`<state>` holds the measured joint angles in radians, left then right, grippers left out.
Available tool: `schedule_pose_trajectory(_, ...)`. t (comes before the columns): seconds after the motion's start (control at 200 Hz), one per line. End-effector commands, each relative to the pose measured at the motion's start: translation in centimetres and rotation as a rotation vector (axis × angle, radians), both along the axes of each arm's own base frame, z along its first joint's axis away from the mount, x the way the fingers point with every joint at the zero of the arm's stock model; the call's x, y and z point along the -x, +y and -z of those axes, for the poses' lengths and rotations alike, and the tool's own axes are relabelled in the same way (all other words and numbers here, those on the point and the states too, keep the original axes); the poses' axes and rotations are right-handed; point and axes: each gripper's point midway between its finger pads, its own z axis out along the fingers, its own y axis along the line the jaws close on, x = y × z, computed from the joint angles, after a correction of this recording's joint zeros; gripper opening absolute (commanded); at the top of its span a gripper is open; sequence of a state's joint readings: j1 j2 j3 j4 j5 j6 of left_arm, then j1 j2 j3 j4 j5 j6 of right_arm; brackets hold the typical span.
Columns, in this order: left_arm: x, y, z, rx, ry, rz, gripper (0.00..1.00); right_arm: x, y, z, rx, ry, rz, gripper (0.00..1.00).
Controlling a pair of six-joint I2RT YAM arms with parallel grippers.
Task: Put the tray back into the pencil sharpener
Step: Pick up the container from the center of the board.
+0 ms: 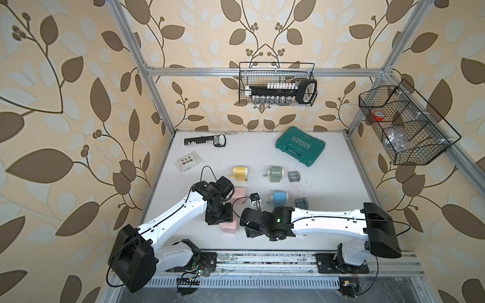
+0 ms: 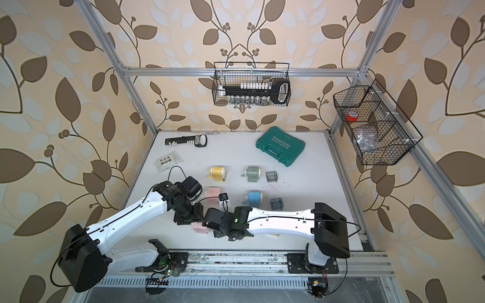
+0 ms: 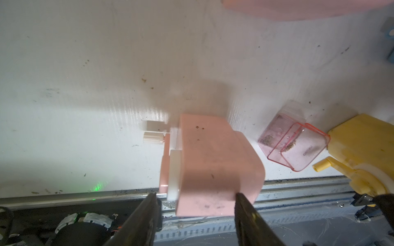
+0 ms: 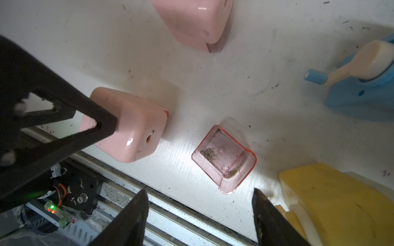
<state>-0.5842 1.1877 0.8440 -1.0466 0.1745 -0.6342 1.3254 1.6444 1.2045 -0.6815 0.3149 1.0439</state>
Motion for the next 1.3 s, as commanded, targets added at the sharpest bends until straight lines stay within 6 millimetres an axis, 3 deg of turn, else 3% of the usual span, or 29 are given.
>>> schedule_pose_trajectory(0.0, 0.5, 0.2, 0.1, -0.012, 0.007, 0.012, 0.59, 0.4, -0.9, 1.2, 0.060, 0.025, 0.057, 0.68)
schedule_pose_trajectory(0.21, 0.5, 0.1, 0.2, -0.009, 0.010, 0.014, 0.59, 0.7, -1.9, 2.4, 0.090, 0.079, 0.159, 0.55)
schedule_pose_trajectory(0.48, 0.5, 0.0, 0.4, -0.010, 0.021, 0.016, 0.58, 0.1, -2.6, 3.9, 0.106, 0.157, 0.241, 0.51)
schedule_pose_trajectory(0.82, 0.5, 0.0, 0.6, -0.012, 0.031, 0.019, 0.58, -0.5, -1.4, 4.7, 0.087, 0.224, 0.262, 0.37)
schedule_pose_trajectory(1.295, 0.6, -0.2, 0.8, -0.011, 0.046, 0.025, 0.57, -0.1, -2.2, 5.3, 0.123, 0.252, 0.331, 0.33)
